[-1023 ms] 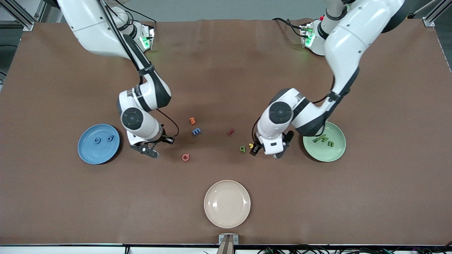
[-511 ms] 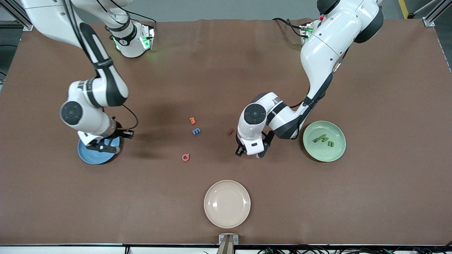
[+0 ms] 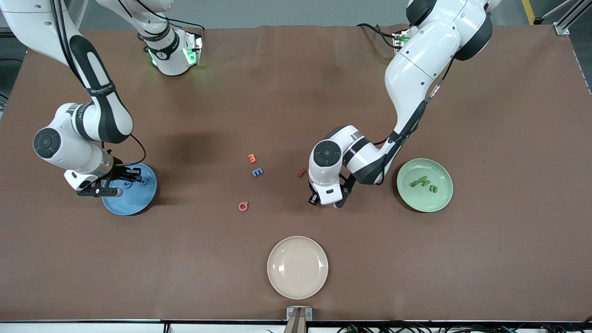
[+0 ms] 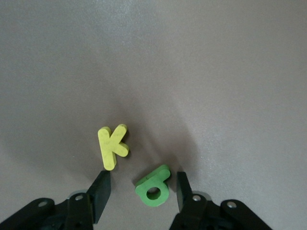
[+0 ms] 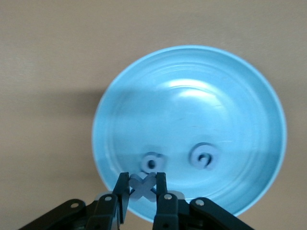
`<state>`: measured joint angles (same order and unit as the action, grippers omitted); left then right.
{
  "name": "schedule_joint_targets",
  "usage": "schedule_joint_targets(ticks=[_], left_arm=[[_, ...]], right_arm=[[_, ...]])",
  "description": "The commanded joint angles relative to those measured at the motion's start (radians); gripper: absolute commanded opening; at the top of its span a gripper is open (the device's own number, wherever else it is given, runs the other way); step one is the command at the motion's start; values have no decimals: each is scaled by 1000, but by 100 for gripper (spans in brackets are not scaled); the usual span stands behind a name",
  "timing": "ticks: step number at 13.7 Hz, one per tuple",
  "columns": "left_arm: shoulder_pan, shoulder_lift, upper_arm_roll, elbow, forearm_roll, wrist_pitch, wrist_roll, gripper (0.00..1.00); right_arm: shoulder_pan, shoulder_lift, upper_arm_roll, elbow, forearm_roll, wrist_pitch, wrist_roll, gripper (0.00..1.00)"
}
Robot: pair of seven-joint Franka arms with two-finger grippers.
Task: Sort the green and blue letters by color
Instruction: 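Carry the blue x to the blue plate while the left gripper carries green d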
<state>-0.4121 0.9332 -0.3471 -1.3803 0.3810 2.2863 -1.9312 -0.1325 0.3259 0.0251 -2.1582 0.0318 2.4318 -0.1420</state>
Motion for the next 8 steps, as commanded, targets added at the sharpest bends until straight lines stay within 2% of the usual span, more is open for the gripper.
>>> schedule_joint_targets(ticks=[1,2,3,5,6,8], left_arm=[[-22,10,14,27,-13,-5,-12,62],[-22,19,14,27,-13,-5,-11,57],[-21,22,16,27,-11,-5,-9,45],[-19,21,16,27,-13,-5,-3,11],[-19,13,16,27,-10,-7,-2,0],[-7,-23,14,27,-11,-19,1,0]], right_arm=[[-50,1,18,-31,-3,38,-76,9],[-56,2,18,-32,-3,39,-105,9],[-65,4,18,-34,-3,39,-134,10],[-73,8,18,-49,-3,42,-142,11],[-73,10,18,-52,-3,47,-140,12],[-73,19,18,-61,-3,73,-142,15]])
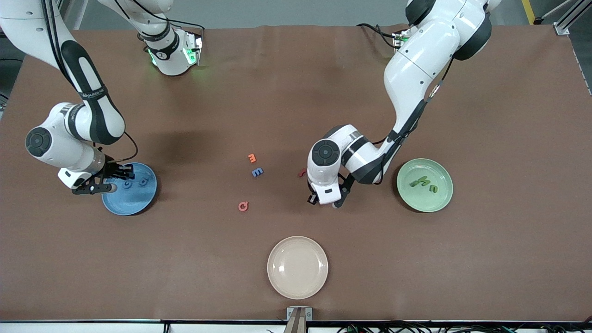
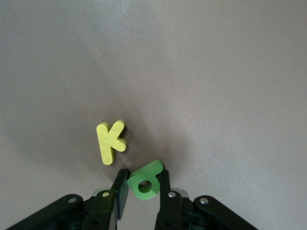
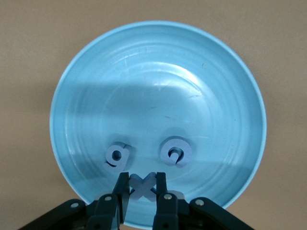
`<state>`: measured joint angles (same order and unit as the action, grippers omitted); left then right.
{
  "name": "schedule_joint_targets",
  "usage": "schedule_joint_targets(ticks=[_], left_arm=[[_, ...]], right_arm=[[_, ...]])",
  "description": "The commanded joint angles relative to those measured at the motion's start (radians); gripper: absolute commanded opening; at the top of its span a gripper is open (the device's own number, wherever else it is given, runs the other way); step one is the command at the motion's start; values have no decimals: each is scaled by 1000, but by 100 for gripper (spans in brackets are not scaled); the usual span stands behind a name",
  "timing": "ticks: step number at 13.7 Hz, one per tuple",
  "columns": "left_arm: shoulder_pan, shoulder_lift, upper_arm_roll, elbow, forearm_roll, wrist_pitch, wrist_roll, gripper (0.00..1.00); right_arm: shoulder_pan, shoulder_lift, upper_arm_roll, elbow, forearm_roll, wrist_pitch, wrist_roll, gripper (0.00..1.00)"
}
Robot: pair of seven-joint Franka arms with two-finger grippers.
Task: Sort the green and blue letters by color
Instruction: 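Carry the blue x to the blue plate while the left gripper carries green d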
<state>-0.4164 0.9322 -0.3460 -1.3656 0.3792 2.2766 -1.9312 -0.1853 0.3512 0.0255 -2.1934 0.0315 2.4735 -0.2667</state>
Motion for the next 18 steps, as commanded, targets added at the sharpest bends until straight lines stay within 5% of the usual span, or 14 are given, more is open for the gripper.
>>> schedule_joint_targets(ticks=[1,4,6,7,15,18], left_arm=[[7,-47,13,13,-10,-26,1,0],[60,-140,-2,3,-9,-161,61,0],[102,-185,-22,0,-20,-268,150,0],[129,-206,-34,-4,-22,-311,188,0],[473,-424,-209,-306,-22,-365,527,0],[603,-472,-237,-449,-11,-269,644,0]], right_arm=[[-20,-1,17,-26,-2,36,-16,18],[-19,0,17,-25,-1,41,-14,43],[-16,-1,17,-23,-2,42,-14,87],[-14,-3,19,-22,-2,39,-14,96],[131,-21,25,-14,11,1,193,99],[231,-32,25,3,11,-13,265,99]])
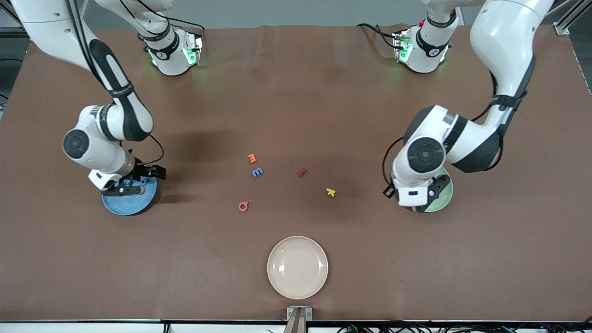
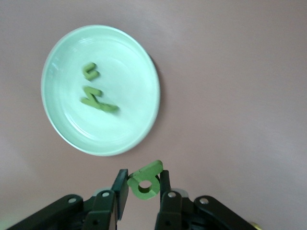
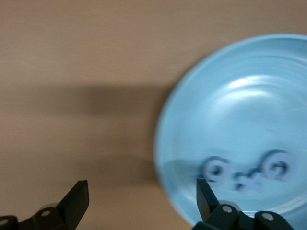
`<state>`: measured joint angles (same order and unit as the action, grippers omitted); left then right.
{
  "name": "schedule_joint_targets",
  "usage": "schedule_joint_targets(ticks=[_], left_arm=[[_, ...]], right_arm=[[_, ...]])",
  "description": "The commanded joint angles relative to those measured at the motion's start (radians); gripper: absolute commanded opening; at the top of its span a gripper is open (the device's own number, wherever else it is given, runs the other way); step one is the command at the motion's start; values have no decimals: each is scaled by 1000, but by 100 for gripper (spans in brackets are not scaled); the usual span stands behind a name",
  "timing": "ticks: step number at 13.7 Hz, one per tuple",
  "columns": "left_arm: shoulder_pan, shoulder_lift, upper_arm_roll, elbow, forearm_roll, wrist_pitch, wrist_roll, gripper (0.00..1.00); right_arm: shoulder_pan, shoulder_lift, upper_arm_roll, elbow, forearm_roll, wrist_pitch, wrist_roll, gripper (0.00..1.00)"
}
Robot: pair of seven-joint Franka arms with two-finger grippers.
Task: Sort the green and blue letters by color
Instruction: 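Release both letters, raise the left gripper away, reach the right gripper to blue E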
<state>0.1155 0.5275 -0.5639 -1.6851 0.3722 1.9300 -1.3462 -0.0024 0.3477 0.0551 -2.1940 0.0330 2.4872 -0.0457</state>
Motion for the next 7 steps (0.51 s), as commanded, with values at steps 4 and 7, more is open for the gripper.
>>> schedule_joint_targets(ticks=[4,7], left_arm=[[188,-80,-19,-248,1,222,166,3],[230,-72,-19,-278,36,265,196,67]], right_arm=[[174,-24,-4,66,11,-113,283,99],[263,-16,-4,92,50,-110,384,99]])
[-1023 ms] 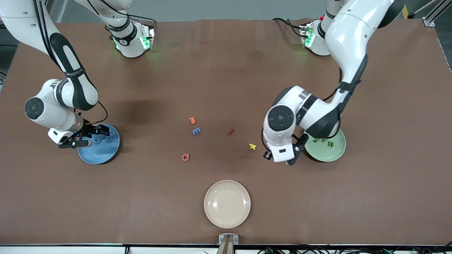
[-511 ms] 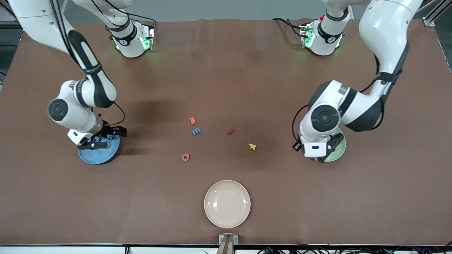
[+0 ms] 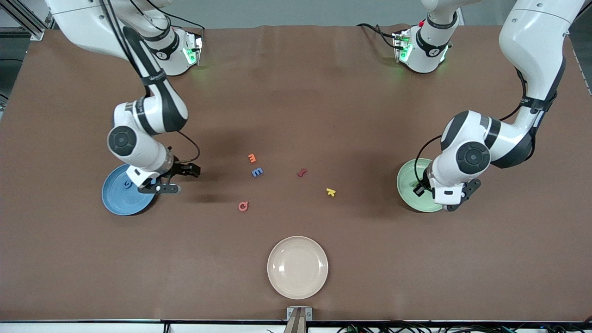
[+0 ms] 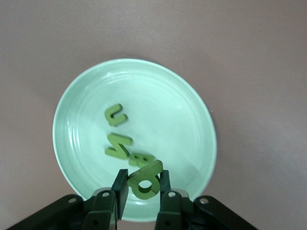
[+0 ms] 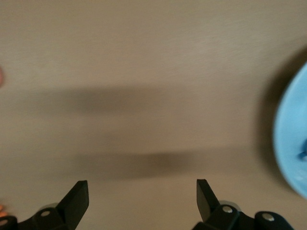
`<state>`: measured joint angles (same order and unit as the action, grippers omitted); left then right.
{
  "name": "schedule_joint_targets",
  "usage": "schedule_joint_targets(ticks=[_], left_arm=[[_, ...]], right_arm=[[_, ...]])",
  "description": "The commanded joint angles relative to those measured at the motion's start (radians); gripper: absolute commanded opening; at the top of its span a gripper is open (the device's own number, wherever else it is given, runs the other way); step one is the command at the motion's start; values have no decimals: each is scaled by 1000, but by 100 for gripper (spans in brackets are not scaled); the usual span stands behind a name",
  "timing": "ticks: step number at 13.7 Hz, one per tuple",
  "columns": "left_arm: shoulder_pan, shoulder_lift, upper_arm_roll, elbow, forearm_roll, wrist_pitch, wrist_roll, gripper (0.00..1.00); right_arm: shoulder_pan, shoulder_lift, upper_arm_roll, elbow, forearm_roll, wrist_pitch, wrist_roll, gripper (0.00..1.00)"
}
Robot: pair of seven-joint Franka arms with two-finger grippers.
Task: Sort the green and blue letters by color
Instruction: 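Release both letters, raise the left gripper away, reach the right gripper to blue E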
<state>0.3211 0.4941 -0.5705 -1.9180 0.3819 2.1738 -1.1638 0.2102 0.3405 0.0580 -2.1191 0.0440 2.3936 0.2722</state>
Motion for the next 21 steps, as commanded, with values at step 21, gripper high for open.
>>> schedule_joint_targets(ticks=[21], left_arm=[[-102,-322,43,559,-87,-664,850,100]], right_arm=[[333,319,-14,376,59,-10,1069,72]])
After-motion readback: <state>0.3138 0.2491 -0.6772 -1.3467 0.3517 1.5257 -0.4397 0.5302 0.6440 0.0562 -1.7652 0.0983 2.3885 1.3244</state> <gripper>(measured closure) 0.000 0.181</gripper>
